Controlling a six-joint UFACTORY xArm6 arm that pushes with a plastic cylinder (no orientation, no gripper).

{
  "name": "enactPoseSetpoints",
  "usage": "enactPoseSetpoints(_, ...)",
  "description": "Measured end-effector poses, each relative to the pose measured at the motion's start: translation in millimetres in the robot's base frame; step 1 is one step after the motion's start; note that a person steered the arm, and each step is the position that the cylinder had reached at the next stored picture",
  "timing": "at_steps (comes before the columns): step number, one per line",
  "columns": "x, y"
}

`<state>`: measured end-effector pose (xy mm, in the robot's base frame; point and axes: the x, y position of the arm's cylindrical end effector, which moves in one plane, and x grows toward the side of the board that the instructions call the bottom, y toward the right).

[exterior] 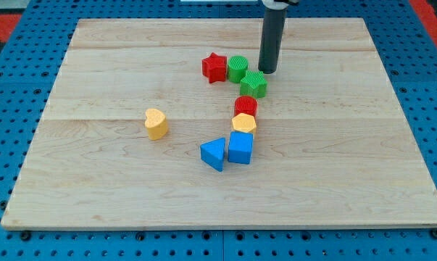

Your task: Push the triangle closer to the heart

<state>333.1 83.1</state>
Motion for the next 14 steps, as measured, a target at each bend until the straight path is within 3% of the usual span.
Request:
enactPoseSetpoints(2, -24, -8)
enactPoseSetpoints(5, 10, -36)
enactPoseSetpoints(7, 28, -31)
enactPoseSetpoints(8, 41, 18)
enactPoseSetpoints(11, 67, 6)
enactPoseSetpoints(13, 203, 18)
enactPoseSetpoints(14, 215, 0)
